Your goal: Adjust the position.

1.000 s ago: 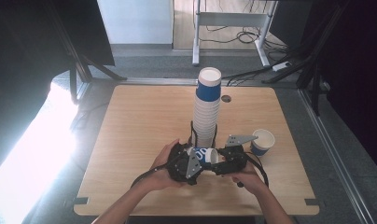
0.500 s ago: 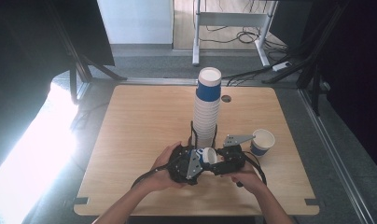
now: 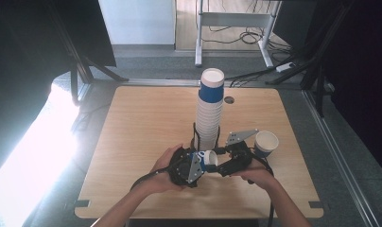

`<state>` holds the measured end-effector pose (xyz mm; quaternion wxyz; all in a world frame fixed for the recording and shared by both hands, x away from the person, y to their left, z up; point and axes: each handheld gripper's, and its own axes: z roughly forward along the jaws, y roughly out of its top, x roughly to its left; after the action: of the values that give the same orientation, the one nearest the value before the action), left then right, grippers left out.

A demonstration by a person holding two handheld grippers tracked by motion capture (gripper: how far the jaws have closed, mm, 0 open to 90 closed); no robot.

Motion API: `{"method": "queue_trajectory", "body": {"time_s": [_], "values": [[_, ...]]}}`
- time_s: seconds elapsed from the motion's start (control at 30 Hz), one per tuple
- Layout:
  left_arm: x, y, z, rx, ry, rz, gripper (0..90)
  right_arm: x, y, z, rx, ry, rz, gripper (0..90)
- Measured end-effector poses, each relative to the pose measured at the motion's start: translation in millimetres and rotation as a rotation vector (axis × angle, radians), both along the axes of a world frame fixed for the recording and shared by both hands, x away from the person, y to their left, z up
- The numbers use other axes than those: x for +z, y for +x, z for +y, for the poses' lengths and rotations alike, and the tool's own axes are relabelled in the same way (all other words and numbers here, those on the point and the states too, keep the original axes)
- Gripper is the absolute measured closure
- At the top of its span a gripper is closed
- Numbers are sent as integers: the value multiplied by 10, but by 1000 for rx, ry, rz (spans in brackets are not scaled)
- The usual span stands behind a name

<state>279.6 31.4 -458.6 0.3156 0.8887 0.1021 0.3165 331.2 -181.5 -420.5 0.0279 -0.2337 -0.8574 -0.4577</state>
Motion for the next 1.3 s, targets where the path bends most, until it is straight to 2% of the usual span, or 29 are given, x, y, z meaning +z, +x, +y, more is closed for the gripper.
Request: {"method": "queue_trajectory", "body": {"time_s": [0.07,0.2,0.37,0.47,0.97,1.0,1.1,1.3], "values": [[-8,-12,0,2,19,-17,187,68,36,-23,23,-32,14,188],[-28,-32,-9,-1,40,-30,186,178,100,-24,84,-144,47,190],[-51,-49,-40,-6,53,-44,186,206,147,58,111,-252,95,186],[-54,-60,-50,-8,66,-57,187,192,166,118,147,-287,110,183],[-61,-97,-109,-22,86,-110,187,83,206,380,205,-344,158,188],[-73,-100,-116,-22,73,-111,187,73,211,392,205,-350,161,191],[-64,-106,-121,-32,111,-123,187,49,232,412,203,-358,174,216],[-74,-108,-125,-32,127,-134,184,15,251,423,200,-369,188,249]]}}
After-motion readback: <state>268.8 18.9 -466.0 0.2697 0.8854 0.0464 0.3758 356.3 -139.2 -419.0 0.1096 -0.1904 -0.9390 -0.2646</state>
